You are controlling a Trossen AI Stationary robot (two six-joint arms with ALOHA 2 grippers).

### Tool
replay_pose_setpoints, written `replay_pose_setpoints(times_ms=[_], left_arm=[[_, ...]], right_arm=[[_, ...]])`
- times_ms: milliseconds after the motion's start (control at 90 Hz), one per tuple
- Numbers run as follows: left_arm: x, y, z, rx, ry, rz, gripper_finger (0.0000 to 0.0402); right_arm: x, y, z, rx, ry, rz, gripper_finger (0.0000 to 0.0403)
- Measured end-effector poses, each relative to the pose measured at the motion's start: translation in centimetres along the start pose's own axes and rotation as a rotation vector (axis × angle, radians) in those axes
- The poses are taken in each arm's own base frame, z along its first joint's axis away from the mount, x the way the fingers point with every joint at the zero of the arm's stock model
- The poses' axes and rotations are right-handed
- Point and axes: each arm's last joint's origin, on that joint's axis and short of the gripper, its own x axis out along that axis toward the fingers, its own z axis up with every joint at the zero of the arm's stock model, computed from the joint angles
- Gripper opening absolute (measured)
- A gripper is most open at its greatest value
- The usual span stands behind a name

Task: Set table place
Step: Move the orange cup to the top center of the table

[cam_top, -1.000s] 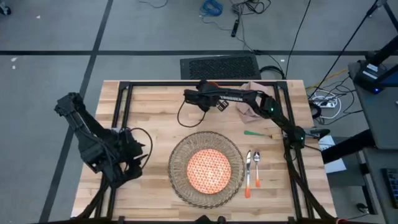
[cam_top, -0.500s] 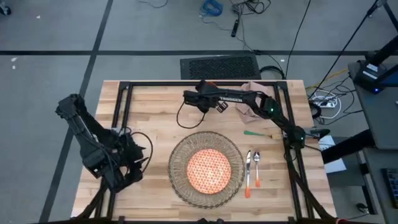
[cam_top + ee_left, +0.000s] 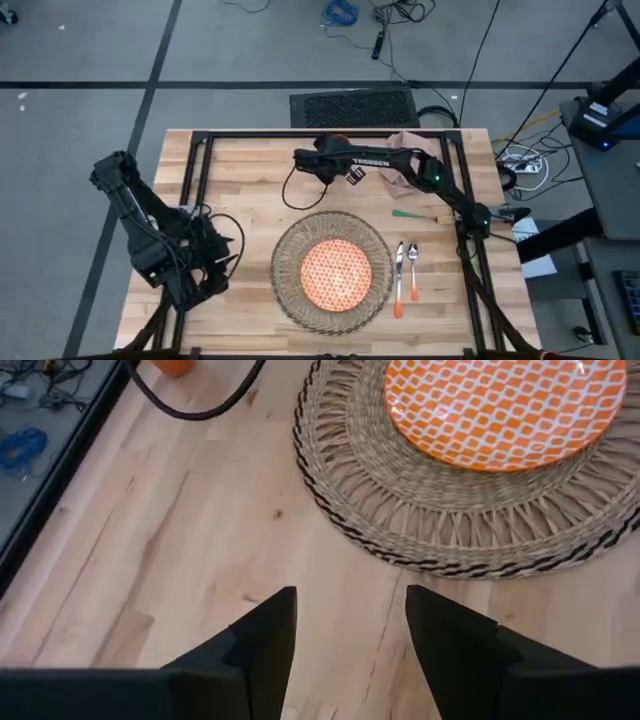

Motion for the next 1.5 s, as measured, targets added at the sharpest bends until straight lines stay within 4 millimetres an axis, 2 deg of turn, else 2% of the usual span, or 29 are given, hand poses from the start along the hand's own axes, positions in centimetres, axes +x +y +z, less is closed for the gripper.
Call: replay_pose_setpoints(times_ms=[256, 633, 778, 911, 1011, 1078, 1244, 1500], left_arm=[[0.0, 0.0, 0.0, -0.001, 0.0, 0.0, 0.0176], [0.0, 0.0, 0.1, 0.0, -0.016, 0.007, 0.0176], [0.0, 0.0, 0.1, -0.004, -0.017, 0.006, 0.0176], [0.0, 0.0, 0.1, -0.024, -0.027, 0.011, 0.0176], [0.0, 0.1, 0.2, -0.035, -0.059, 0.022, 0.0176], [-0.2, 0.0, 0.1, -0.046, -0.091, 0.027, 0.0176], [-0.1, -0.1, -0.7, -0.051, -0.136, 0.037, 0.0176], [2.3, 0.1, -3.7, -0.117, -0.135, 0.105, 0.0176]], right_arm=[[-1.0, -0.3, -0.9, 0.058, -0.019, -0.024, 0.0068], [-4.3, -0.4, -2.4, 0.218, -0.087, -0.088, 0.0069], [-5.7, -0.5, -4.0, 0.402, -0.115, -0.097, 0.0069], [-6.3, -1.0, -6.6, 0.672, -0.167, -0.034, 0.0069], [-5.9, -1.7, -8.8, 0.901, -0.199, 0.032, 0.0069], [-5.5, -2.0, -9.8, 0.995, -0.174, 0.035, 0.0068], [-4.5, -2.2, -10.8, 1.15, -0.118, 0.026, 0.0054], [0.8, -1.2, -10.8, 1.263, -0.01, 0.079, 0.0003]])
